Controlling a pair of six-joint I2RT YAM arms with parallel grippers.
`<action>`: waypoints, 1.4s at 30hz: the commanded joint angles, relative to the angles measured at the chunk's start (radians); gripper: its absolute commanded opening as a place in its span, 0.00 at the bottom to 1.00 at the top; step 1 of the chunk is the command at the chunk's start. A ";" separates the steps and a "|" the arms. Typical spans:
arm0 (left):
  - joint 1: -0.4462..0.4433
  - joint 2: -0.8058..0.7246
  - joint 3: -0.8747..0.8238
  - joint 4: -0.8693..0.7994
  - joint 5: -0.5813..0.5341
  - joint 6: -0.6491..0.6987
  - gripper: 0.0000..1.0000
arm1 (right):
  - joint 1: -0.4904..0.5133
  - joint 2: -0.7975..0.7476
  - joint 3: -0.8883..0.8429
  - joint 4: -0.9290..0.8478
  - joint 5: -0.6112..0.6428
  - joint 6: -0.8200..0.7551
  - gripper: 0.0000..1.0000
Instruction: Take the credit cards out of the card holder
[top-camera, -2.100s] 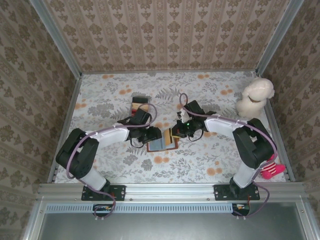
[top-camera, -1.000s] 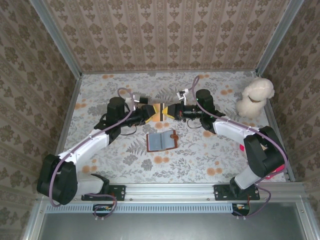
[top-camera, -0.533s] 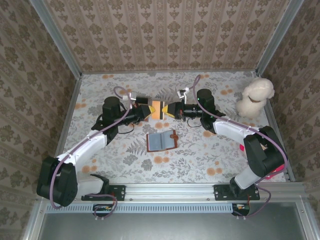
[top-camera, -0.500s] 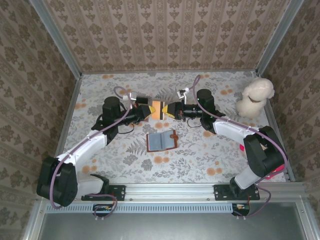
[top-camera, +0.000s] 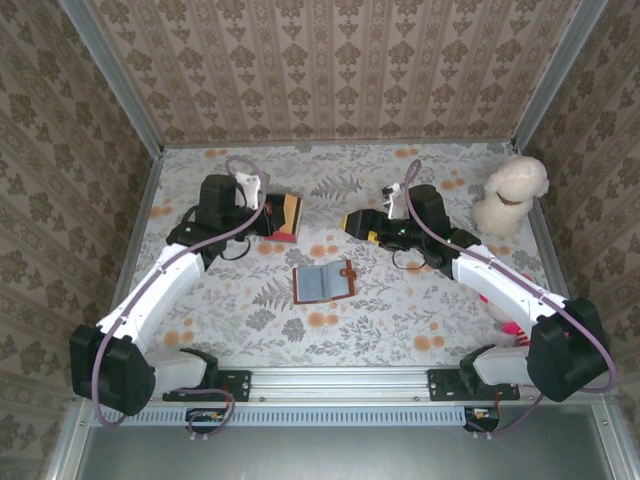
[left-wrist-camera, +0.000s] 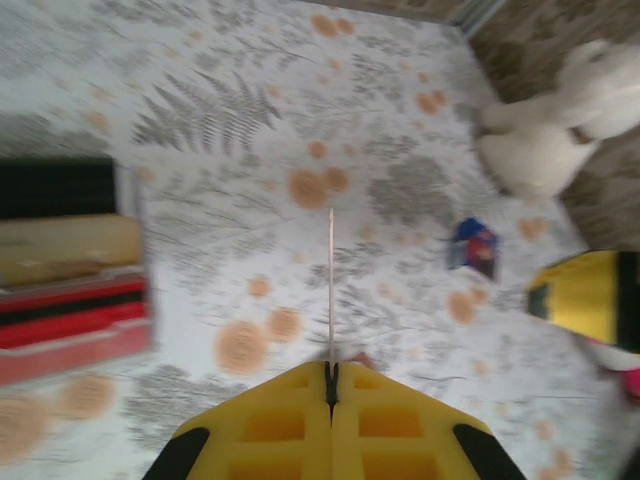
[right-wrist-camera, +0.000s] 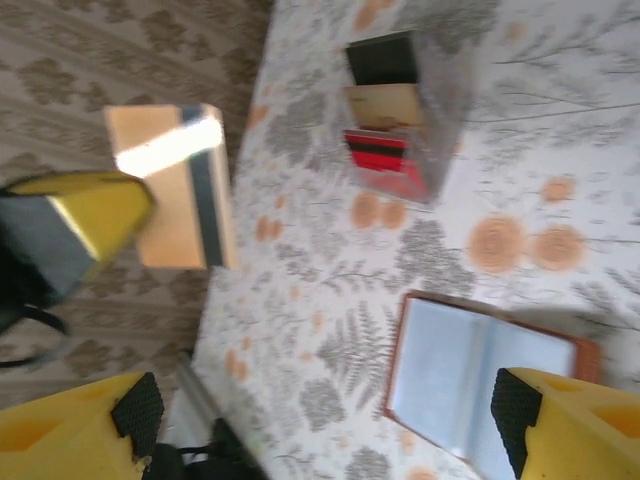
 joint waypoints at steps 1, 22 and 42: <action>0.041 0.053 0.072 -0.163 -0.115 0.270 0.00 | -0.004 -0.013 -0.011 -0.158 0.146 -0.112 0.91; 0.178 0.577 0.539 -0.296 -0.103 0.829 0.00 | -0.023 0.208 0.168 -0.209 0.045 -0.209 1.00; 0.180 0.793 0.819 -0.691 0.090 1.509 0.00 | -0.048 0.261 0.186 -0.171 0.040 -0.134 1.00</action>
